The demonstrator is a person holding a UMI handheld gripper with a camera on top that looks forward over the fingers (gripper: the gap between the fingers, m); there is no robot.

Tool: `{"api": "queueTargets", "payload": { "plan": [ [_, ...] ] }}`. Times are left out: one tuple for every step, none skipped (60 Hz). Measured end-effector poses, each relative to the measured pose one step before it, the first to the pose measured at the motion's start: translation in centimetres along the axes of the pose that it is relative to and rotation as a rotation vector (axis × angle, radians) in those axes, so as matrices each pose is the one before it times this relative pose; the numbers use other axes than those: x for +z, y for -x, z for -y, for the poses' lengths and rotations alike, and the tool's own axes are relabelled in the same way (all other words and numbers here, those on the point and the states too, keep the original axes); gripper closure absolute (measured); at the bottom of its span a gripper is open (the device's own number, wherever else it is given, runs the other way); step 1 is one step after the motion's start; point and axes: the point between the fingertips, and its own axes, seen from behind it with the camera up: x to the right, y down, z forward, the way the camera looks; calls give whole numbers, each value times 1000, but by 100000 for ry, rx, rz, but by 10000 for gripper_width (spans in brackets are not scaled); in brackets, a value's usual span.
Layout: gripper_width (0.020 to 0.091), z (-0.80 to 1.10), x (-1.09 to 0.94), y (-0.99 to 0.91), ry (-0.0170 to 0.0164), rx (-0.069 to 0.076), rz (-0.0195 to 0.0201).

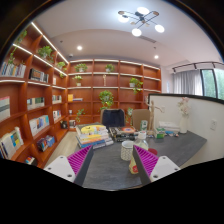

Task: Pour water

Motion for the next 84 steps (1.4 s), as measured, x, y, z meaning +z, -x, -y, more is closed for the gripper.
{"api": "queueTargets", "payload": {
  "plan": [
    [303,-51,6,-96,-91,-343,-86],
    [300,-60,34,-146,-257,-351,-117],
    [300,-97,51,-179,-362,-410,-30],
    [300,-227,108,-216,-260,-513,159],
    [299,-397,250,-250,-218,-601,337],
    [300,-332,184,-316,-202,-521,240],
    [301,-413,191,-376,-174,-382,72],
    [300,49,-287,-63,98,-147,-249],
    [301,-605,569,-546,-170,-104,99],
    [300,-497,249,-391,-87,-184,114],
    [300,-402,232,-397,-128,-347,176],
    [301,-413,203,-386,-83,-380,113],
    [302,-439,192,-411,90,-287,95],
    [301,-410,213,-443,149,-169,98],
    [302,-389,168,-457,89,-101,-24],
    [301,-299,200,-470,24,-154,-12],
    [300,-295,191,-425,-88,-240,16],
    [301,-258,182,-417,-97,-288,164],
    [301,-240,175,-366,-146,-151,362],
    [302,-203,177,-349,-204,116,436],
    [302,-199,191,-310,-200,417,538],
    [301,-233,159,-303,-112,490,624],
    [300,-254,183,-192,-47,629,787],
    [300,-242,222,-190,-19,708,1001],
    [301,-219,248,-124,-121,733,1132],
    [301,-134,270,-116,-387,691,1144],
    [301,-94,262,-149,-632,526,1095],
    [298,-103,300,-145,-676,390,1071],
    [300,-161,319,-159,-457,225,1126],
    [300,-209,336,-139,-194,153,1068],
    [299,-210,320,-181,-37,114,860],
    [299,-223,344,-211,-36,108,654],
    [298,-209,360,-204,-56,38,500],
    [300,-224,386,-198,-37,-138,492],
    [300,-260,413,-195,92,-332,485],
    [301,-276,398,-224,397,-524,370],
    [301,-296,396,-268,603,-516,217],
    [299,-267,356,-290,603,-410,89],
    [302,-170,305,-268,345,-393,19],
    [301,-154,334,-207,219,-336,69],
    [298,-168,326,-144,312,-307,286],
    [298,-163,298,-111,300,-302,527],
    [301,-111,321,-116,264,-115,461],
    [302,-113,312,-145,224,140,241],
    [301,-68,329,-156,142,309,67],
    [301,-48,330,-143,79,348,74],
    [301,-40,282,-67,96,312,162],
    [300,5,285,-22,56,253,259],
    [297,43,298,-38,-68,122,298],
    [298,28,310,-49,-110,130,241],
    [298,20,272,-49,0,88,135],
    [298,-35,285,-68,103,37,116],
    [298,-45,299,-40,127,-51,93],
    [298,-22,280,-14,120,-149,132],
    [298,9,294,-2,121,-192,141],
    [298,-39,285,-21,241,-170,137],
    [297,-50,270,9,365,-150,157],
    [300,-218,451,-146,78,-299,363],
    [300,-32,214,41,133,-354,301],
    [298,36,165,80,-58,-457,371],
    [298,58,171,111,-224,-575,435],
    [299,49,186,90,-240,-544,472],
    [300,24,198,85,-93,-386,351],
    [306,-39,201,58,117,-147,268],
    [310,-28,188,74,237,-77,262],
    [318,-34,188,92,243,-52,243],
    [332,173,335,-66,334,14,452],
    [345,-101,70,218,-134,99,223],
    [364,-61,84,163,-133,320,334],
    [381,-27,90,169,-97,426,451],
    [404,-85,85,146,29,486,553],
    [431,-78,53,132,52,487,571],
    [466,-71,65,10,78,501,287],
    [500,7,84,-161,-249,295,-523],
    [537,11,7,-249,-270,-18,-837],
    [615,119,-54,-166,-626,-690,-812],
    [613,-30,-56,-7,-220,-521,112],
    [618,9,69,7,-324,85,515],
    [639,80,-47,49,-519,266,296],
    [652,-17,-66,-26,-162,2,3],
    [674,20,-58,-113,-355,37,-379],
    [683,37,-21,-154,-557,355,-577],
    [687,38,-15,-85,-532,300,-413],
    [708,-4,-52,-87,-699,-69,126]
  ]
}}
